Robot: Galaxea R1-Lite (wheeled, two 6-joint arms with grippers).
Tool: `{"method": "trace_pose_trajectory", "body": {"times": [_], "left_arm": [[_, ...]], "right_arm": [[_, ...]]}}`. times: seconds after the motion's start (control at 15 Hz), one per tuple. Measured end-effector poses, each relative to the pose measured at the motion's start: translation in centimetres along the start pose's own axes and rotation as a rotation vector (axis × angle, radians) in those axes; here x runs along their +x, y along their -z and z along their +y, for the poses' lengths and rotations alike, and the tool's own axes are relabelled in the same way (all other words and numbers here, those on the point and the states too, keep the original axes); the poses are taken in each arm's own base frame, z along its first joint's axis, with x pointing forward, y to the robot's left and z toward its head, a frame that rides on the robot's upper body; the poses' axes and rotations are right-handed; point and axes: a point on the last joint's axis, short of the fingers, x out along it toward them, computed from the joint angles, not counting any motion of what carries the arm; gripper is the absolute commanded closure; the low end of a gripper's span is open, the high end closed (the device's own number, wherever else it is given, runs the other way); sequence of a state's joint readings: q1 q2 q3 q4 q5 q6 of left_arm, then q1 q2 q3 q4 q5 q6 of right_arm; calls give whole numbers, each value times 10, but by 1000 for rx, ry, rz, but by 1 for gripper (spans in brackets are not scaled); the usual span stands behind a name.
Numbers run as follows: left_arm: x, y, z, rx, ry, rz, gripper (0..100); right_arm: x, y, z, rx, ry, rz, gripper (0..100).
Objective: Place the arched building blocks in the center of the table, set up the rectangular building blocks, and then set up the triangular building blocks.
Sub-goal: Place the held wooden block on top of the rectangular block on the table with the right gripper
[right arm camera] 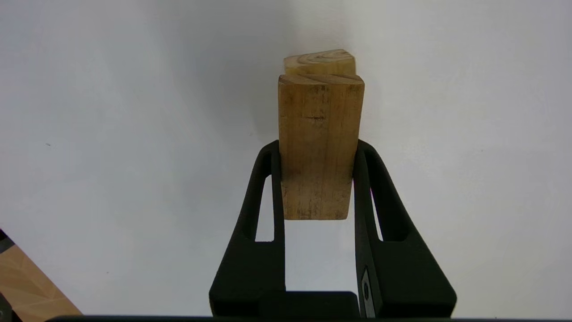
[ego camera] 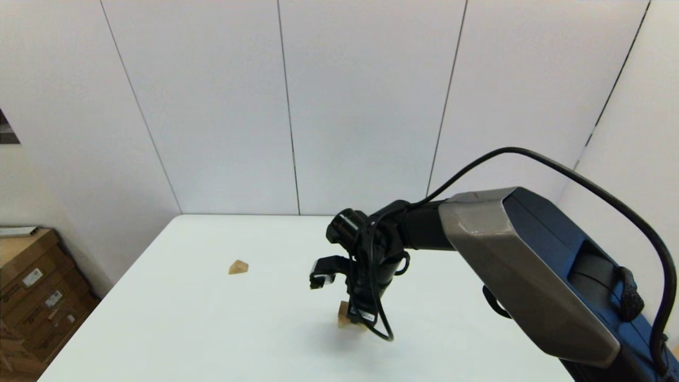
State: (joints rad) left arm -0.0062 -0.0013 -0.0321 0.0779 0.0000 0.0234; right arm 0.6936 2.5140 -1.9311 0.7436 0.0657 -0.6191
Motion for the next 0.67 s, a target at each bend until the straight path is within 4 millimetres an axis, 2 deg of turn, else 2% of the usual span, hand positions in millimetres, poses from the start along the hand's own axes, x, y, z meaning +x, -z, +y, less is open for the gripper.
{"method": "trace_pose_trajectory", "body": {"times": [0.67], "left_arm": [[0, 0, 0, 0, 0, 0, 0]], "right_arm": [[6, 2, -5, -3, 2, 3, 100]]}}
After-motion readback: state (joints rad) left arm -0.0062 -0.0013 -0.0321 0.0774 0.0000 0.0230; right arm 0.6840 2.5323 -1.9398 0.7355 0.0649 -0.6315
